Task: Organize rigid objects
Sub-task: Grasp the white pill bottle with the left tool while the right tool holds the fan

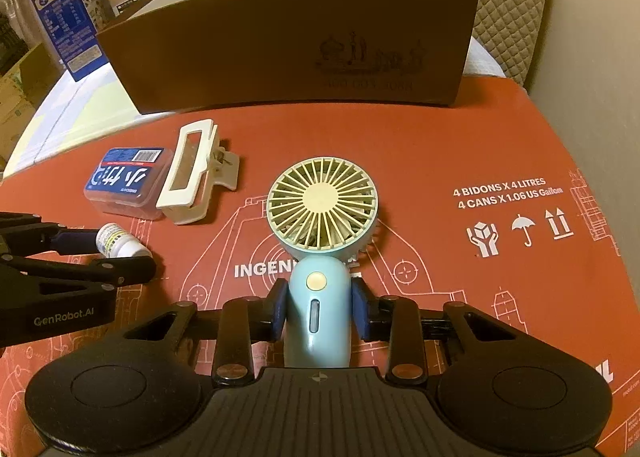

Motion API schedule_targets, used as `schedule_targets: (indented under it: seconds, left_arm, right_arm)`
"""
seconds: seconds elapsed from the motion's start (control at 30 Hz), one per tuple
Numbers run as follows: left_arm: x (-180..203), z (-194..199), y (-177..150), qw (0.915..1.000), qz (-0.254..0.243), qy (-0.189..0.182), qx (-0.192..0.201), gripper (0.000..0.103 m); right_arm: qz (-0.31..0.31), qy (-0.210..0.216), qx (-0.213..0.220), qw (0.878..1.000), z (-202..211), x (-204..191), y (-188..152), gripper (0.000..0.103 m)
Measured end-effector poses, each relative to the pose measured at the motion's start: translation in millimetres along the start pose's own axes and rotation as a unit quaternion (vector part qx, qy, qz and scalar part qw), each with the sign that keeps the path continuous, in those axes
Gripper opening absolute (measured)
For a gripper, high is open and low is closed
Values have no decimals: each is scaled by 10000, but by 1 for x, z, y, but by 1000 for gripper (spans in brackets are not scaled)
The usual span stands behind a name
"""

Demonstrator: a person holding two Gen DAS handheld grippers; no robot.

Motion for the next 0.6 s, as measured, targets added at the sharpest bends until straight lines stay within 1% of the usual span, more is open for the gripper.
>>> schedule_targets:
  seconds: [0.37,0.6]
  left_arm:
    - [6,13,4,9998,-92,-110,162,42]
    - [9,26,7,9994,-101,-148,288,42]
  right_arm:
    - [-1,124,167,9998,15,5,2,30]
    - [-112,181,248,9995,26,9,5,30]
Point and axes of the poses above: each gripper's, at about its wrist camera, not at the fingertips, and z roughly against the way its jaws point, x to its right, y to its top, the point moved 1 cm from there along -z, roughly the way its jaws point, and after that the axes turned 7 degrees about -y, right-handed, at the moved point
